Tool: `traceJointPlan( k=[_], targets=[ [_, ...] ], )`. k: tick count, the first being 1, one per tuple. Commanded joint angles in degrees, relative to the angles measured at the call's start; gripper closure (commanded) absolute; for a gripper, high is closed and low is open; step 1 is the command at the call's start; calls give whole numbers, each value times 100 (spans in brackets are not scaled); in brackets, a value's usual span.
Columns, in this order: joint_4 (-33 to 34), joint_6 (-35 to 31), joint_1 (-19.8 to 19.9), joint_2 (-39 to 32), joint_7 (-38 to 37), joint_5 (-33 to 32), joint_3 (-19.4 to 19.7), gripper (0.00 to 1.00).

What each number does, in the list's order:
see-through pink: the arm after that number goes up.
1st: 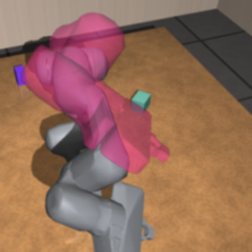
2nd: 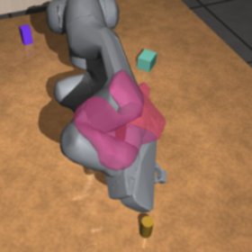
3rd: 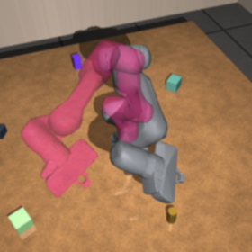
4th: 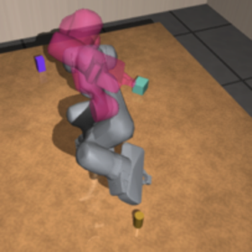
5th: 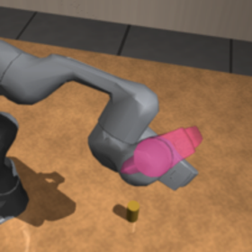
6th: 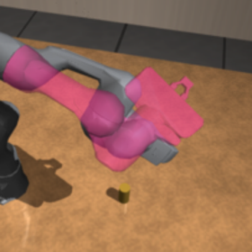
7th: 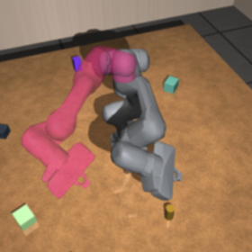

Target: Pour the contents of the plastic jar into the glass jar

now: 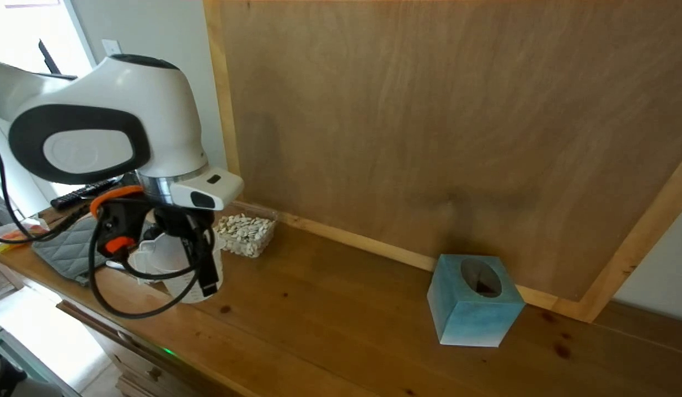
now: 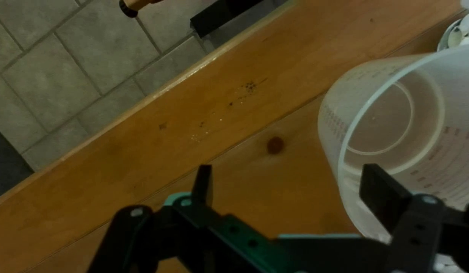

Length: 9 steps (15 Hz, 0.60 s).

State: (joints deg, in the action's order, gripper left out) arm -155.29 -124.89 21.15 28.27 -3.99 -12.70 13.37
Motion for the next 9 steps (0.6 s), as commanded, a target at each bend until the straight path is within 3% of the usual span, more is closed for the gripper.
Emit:
traceJointPlan(
  k=[1,2,3,4,6,7,9],
  targets=[
    [-92,-219,-116,-96,305,227,162,7],
    [-120,-253,-131,-97,346,238,167,28],
    [-117,-251,-150,-117,382,261,173,31],
    [-115,-243,-169,-119,426,273,175,2],
    [-112,-260,-194,-128,450,298,165,2],
    [-115,-266,-214,-131,470,314,164,22],
    [-103,-271,-242,-147,496,339,161,27]
  ],
)
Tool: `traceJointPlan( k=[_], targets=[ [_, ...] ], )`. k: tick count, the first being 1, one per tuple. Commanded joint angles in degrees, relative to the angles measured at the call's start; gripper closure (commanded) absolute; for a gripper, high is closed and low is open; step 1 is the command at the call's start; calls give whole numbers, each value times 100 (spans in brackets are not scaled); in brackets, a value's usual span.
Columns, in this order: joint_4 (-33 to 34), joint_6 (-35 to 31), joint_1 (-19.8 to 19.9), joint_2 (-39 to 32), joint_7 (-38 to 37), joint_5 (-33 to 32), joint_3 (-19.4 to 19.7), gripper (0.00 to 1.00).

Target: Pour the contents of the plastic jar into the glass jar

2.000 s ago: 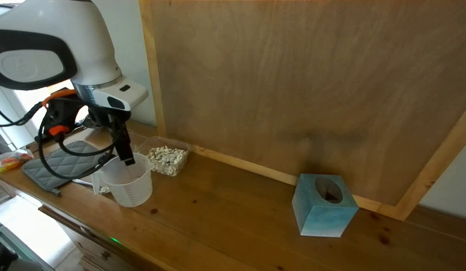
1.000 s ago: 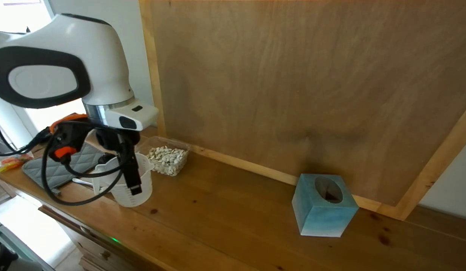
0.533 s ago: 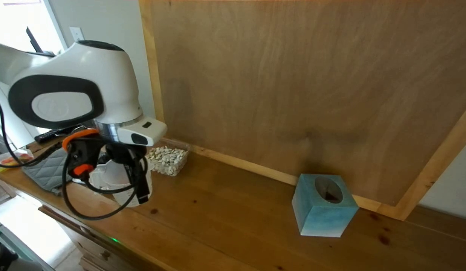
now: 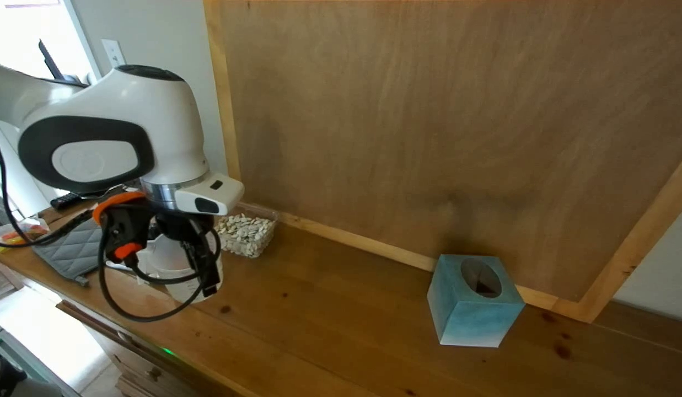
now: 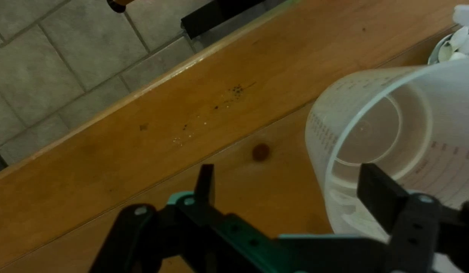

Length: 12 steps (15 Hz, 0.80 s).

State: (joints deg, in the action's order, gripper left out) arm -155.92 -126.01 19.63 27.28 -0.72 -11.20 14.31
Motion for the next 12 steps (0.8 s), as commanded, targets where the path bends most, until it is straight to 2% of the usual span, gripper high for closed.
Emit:
traceJointPlan(
  k=[1,10,12],
  targets=[
    [-32,-154,-105,-55,180,208,68,35],
    [40,-171,-177,-194,237,239,59,98],
    [81,-149,-196,-234,291,233,58,100]
  ],
)
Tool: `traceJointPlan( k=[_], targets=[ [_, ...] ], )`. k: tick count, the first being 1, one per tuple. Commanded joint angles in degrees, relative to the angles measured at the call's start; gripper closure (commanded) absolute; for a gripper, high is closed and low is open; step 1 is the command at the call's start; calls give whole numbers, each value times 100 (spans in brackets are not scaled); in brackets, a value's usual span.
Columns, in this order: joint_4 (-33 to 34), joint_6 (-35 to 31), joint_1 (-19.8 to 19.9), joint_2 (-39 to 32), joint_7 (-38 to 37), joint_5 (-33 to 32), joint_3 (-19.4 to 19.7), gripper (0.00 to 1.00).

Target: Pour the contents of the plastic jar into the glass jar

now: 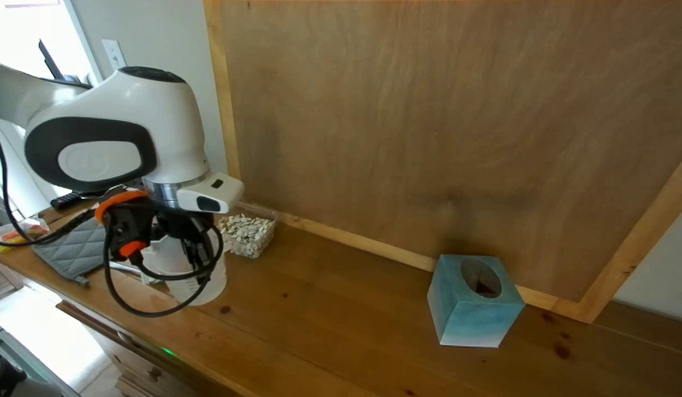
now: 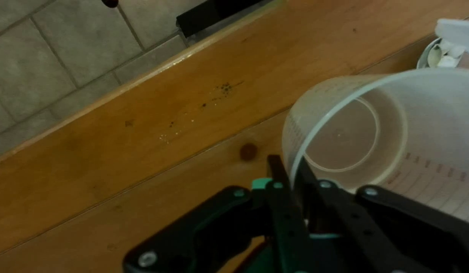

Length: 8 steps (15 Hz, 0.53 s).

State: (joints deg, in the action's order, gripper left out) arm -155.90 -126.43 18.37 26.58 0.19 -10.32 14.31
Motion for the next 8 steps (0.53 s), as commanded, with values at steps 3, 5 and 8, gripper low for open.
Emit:
traceJointPlan(
  k=[3,5,8],
  targets=[
    [201,40,-113,-208,381,189,84,99],
    [54,11,-15,-8,185,51,-19,95],
    [54,11,-15,-5,185,51,-21,95]
  ],
)
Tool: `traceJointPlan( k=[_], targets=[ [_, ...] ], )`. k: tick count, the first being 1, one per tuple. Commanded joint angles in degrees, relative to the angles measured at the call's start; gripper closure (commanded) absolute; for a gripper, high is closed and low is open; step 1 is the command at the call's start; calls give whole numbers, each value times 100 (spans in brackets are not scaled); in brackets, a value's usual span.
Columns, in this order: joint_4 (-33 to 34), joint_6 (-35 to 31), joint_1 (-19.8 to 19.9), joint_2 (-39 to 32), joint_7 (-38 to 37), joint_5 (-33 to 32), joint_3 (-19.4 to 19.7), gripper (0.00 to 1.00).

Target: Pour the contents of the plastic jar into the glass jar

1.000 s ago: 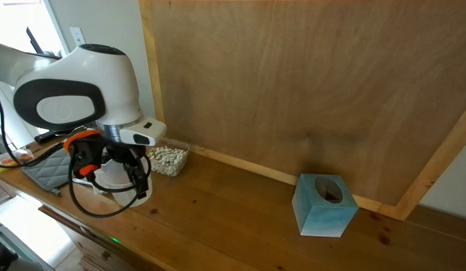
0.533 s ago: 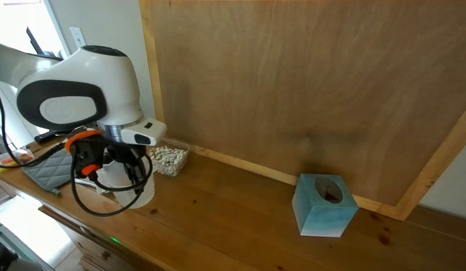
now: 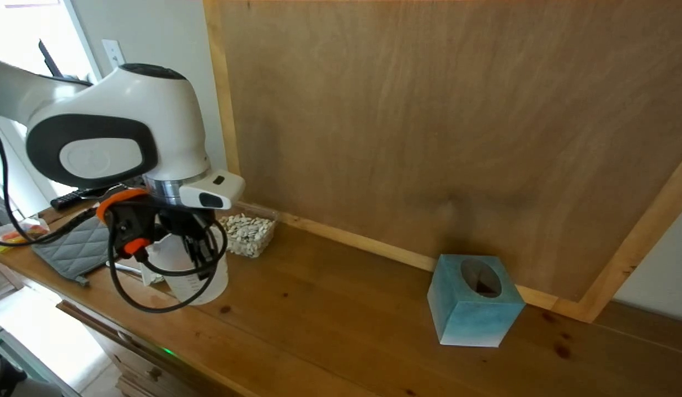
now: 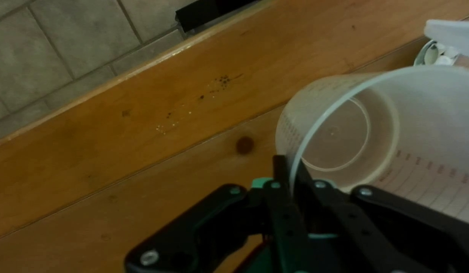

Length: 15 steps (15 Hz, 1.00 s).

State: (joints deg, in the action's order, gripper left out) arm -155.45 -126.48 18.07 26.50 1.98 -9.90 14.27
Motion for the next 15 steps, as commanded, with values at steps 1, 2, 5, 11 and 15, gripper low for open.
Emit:
traceJointPlan(
  k=[1,2,5,11,15],
  targets=[
    [9,17,15,3,6,10,-18,95],
    [9,17,15,3,6,10,-18,99],
    [211,338,64,-147,-135,-486,-298,99],
    [573,722,-37,-349,195,-962,-357,99],
    [674,523,-96,-458,561,-1049,-246,99]
  ],
)
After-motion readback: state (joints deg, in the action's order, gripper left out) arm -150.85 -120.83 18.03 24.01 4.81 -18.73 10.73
